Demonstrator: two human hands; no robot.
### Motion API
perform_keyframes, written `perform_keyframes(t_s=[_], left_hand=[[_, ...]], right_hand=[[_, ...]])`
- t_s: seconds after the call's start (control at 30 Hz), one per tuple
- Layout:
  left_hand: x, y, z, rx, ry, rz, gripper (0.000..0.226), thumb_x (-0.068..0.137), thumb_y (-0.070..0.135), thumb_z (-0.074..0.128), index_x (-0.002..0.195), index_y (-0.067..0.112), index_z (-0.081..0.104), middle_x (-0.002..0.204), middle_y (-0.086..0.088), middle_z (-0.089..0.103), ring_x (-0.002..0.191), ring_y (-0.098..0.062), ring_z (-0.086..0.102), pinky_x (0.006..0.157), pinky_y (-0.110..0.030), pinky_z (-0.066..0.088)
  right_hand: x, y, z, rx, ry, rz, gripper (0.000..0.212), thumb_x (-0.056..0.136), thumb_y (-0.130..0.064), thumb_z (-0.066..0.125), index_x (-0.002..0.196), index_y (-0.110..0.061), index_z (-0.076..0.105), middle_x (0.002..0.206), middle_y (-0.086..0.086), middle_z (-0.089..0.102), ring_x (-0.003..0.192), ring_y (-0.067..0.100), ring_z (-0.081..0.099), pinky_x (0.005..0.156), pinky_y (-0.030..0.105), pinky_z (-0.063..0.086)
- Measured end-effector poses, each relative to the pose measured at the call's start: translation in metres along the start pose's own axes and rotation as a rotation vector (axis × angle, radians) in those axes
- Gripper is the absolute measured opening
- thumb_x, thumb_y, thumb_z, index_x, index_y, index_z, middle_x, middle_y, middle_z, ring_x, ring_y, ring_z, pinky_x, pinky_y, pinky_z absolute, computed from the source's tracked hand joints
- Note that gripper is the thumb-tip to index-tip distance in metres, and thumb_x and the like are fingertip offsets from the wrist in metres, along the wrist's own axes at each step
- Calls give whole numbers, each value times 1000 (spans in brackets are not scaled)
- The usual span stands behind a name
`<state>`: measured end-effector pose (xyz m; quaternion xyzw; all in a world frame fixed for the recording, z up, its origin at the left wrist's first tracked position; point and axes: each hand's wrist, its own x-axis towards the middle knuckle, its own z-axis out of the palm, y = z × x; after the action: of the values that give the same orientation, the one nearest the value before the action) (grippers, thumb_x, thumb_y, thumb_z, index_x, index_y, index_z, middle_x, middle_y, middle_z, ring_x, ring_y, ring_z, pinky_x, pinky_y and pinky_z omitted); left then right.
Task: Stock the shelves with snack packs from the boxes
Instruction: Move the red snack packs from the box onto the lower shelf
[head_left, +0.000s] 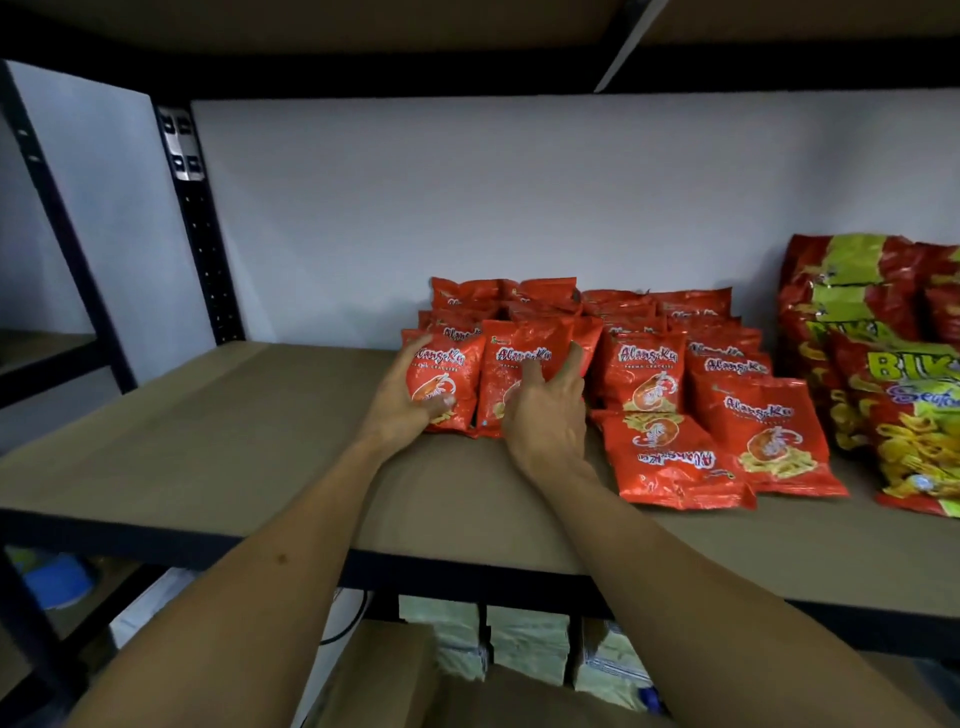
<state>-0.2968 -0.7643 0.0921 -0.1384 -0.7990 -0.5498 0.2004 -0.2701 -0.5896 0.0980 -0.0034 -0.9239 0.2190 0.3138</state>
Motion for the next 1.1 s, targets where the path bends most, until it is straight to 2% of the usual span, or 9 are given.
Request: perform_keyframes(t_s=[0.07,0.2,0.3,0.47,0.6,0.73,0.83,1.0,1.1], left_hand=[[15,0,3,18,50,59,77,78,3,76,140,29,40,130,3,49,110,-10,56,94,-28,51],[29,-17,4,126,102,141,76,77,18,75,140,39,38,138,5,47,121,-13,53,100,-41,50],[29,-30,4,166,60,119,73,72,26,72,136,42,39,136,3,48,119,-15,53,99,-44,49],[32,-29,11,112,5,28,70,71,27,70,132,45,40,129,3,51,112,-16,57,95,-44,52],[30,-23,14,388,126,165,73,68,36,64,136,43,37,134,3,50,121,-23,46,103,-47,42],[28,-17,16,620,89,131,78,68,46,54,142,47,28,151,-4,29,136,-30,27,109,-52,30],[26,-24,12,659,20,-4,78,72,52,47,144,52,20,158,-8,13,143,-29,12,112,-56,22],[28,-21,13,667,9,-22,81,73,57,46,147,50,15,160,-9,4,145,-31,6,112,-59,20],[33,-17,18,674,28,-20,86,81,59,56,149,49,5,161,-10,-3,146,-32,3,111,-59,19]], right_hand=[[12,3,2,-15,55,6,35,88,-4,51,123,-8,55,153,31,13,122,48,39,94,51,40],[16,3,13,-46,91,123,35,88,-10,53,122,-16,56,156,23,15,126,47,34,98,52,31],[15,4,18,-15,-2,128,39,91,-14,52,129,-21,50,159,17,7,134,52,24,105,59,28],[19,14,15,2,-31,77,43,94,-17,52,136,-19,44,159,17,7,131,42,35,102,53,36],[23,15,19,-46,1,102,45,95,-21,52,139,-15,42,159,16,13,140,43,23,107,56,32],[23,15,26,-82,88,152,40,93,-14,49,132,-7,50,155,22,23,142,40,21,107,56,30],[19,10,32,-72,60,152,39,93,-7,45,131,-4,51,156,27,15,144,42,15,109,55,25],[22,13,30,-16,41,142,43,95,-10,44,137,-4,44,157,29,5,146,43,6,116,53,18],[27,16,26,20,60,136,50,94,-11,44,143,-2,38,157,32,2,147,43,0,120,50,9]])
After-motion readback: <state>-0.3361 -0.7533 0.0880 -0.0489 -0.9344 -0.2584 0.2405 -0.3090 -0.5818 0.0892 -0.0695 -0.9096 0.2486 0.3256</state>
